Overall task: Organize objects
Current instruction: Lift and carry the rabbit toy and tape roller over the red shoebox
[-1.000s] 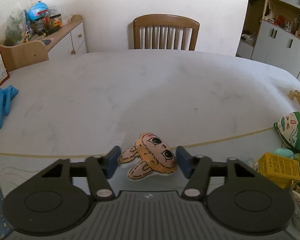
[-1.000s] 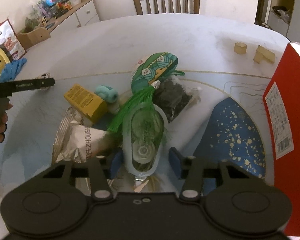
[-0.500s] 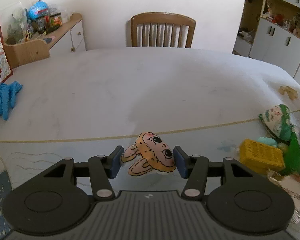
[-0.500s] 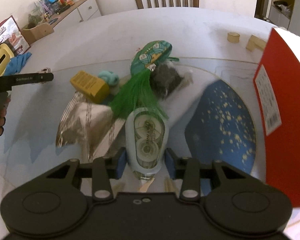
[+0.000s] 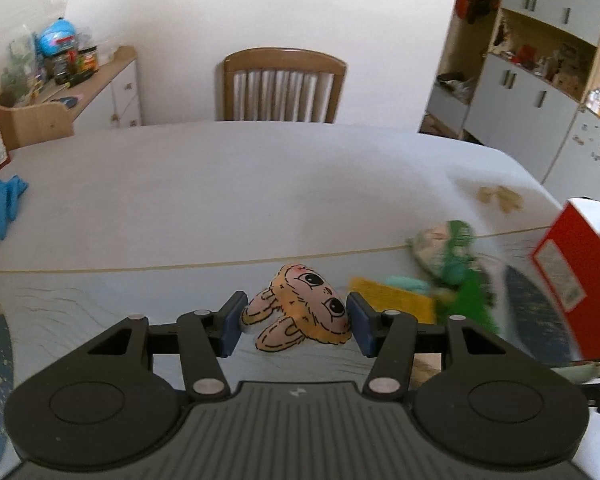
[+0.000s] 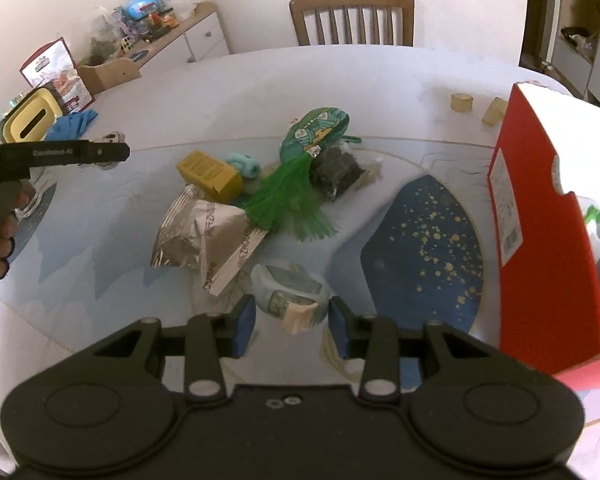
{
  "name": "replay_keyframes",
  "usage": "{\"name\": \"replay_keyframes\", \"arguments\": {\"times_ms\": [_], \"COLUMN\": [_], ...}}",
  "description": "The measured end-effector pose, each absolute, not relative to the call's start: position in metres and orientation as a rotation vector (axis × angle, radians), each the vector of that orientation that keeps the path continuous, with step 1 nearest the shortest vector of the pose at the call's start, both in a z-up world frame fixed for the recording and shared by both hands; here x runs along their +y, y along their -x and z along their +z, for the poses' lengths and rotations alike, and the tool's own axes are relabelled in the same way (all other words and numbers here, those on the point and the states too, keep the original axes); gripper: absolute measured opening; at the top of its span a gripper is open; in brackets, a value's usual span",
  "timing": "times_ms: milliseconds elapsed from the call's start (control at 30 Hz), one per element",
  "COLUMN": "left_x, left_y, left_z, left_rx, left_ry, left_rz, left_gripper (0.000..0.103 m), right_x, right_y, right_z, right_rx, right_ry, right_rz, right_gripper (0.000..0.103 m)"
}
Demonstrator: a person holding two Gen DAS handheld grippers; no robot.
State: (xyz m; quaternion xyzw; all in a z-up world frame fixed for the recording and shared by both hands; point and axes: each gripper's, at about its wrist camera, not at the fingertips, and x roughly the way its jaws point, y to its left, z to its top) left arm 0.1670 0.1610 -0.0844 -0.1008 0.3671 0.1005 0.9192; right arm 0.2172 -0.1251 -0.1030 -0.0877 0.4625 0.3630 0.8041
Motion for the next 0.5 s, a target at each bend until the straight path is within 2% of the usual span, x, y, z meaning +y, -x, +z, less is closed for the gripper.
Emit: {"name": "replay_keyframes", "arguments": {"times_ms": [500], "left_x": [0.046], "left_y": [-0.17], "left_z": [-0.035], "left_rx": [0.711], "left_ry": [0.142], "left_rz": [0.047], "left_gripper": [0.054], "right_x": [-0.201], "right_y": [-0.213], "right_z": [-0.043], "right_rx": [0.822], "right_ry": [0.1], "right_rz": [0.835], "right_gripper": [0.038]}}
